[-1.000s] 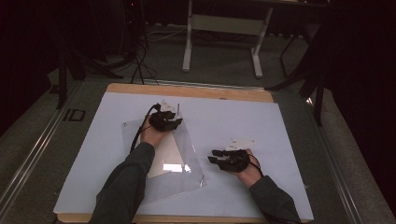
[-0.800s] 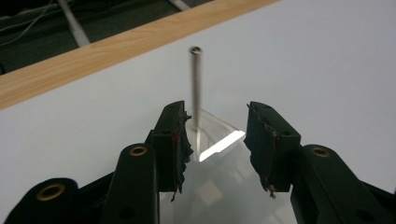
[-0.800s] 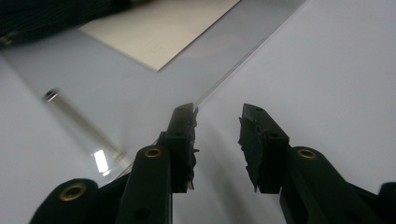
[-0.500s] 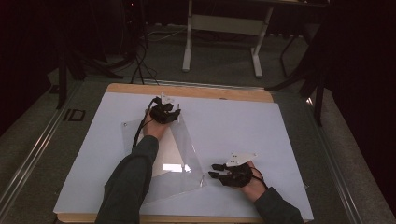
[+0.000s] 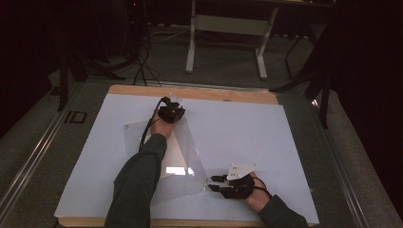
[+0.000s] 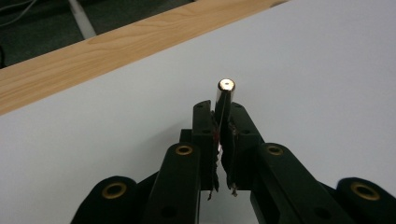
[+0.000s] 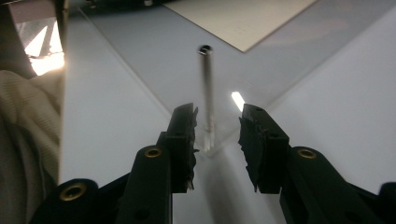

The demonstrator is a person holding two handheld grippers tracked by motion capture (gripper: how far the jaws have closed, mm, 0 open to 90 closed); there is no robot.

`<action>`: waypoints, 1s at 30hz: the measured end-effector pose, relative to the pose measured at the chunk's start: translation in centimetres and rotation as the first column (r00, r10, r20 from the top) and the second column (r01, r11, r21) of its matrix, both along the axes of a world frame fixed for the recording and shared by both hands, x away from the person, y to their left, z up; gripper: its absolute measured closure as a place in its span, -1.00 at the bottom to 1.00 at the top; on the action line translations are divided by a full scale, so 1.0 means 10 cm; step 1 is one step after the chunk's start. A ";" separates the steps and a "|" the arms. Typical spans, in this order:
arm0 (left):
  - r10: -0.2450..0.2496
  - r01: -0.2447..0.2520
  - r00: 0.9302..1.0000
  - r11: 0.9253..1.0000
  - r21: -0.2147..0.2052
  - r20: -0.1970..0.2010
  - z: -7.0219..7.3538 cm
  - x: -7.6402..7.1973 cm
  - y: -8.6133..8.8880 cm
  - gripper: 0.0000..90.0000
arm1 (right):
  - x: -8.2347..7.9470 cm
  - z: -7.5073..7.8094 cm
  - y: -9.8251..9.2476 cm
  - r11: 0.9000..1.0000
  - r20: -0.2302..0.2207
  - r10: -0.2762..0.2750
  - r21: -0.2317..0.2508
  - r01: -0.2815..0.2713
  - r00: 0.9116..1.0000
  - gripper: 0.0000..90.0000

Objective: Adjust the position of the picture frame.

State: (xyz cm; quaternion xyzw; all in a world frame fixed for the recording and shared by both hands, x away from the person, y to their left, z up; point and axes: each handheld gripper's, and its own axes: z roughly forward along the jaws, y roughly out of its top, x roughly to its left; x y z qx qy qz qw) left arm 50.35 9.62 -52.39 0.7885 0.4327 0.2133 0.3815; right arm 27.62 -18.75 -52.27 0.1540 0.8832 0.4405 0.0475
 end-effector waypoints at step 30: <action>-0.043 0.045 0.998 0.998 0.053 -0.035 0.02 0.11 -0.07 0.89 | -0.01 -0.03 0.27 0.993 -0.065 -0.099 0.051 0.103 0.993 0.85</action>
